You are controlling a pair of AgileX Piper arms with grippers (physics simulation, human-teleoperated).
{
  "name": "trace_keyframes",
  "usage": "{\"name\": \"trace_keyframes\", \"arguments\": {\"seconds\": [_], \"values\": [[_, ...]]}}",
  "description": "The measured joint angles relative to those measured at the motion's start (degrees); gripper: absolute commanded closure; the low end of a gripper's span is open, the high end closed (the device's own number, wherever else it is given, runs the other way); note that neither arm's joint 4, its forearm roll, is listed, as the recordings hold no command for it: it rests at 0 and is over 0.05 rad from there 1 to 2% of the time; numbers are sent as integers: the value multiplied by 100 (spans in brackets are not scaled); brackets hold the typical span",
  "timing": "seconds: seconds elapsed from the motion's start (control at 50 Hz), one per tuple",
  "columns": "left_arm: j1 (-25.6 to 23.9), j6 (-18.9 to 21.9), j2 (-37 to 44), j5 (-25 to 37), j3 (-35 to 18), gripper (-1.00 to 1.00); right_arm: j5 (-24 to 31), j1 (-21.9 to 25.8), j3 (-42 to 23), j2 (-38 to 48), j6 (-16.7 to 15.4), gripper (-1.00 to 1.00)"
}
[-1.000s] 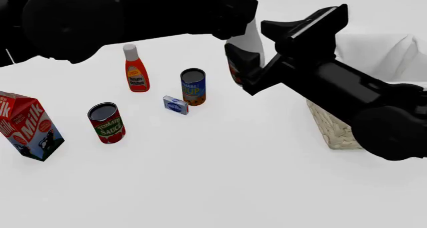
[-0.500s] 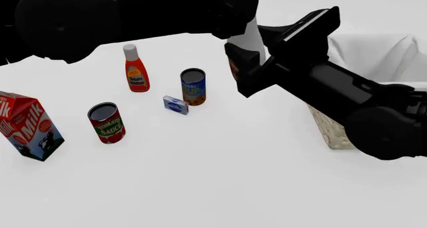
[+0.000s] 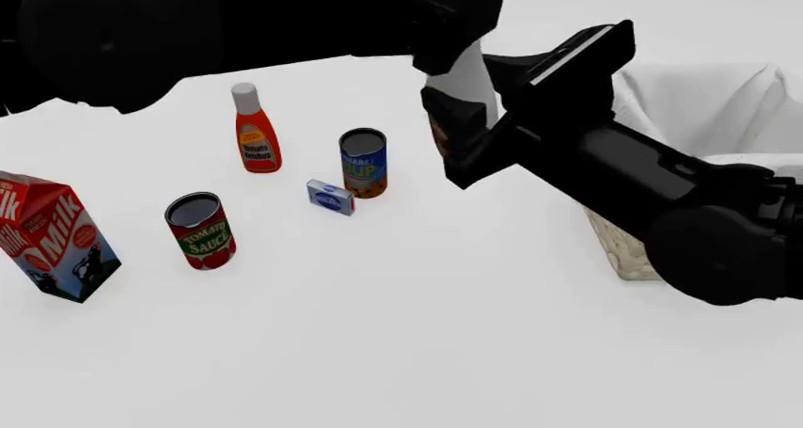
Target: Pick the salad dressing and place it in the basket.
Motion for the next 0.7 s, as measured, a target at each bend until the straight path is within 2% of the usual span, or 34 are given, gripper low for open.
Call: {"name": "trace_keyframes", "arguments": {"seconds": [0.44,0.7], "values": [[-10,-122,-539,369,-383,-100,-3,31,45,-4,32,100],[374,-58,-1403,747,-727,-100,19,21,88,-103,53,100]]}}
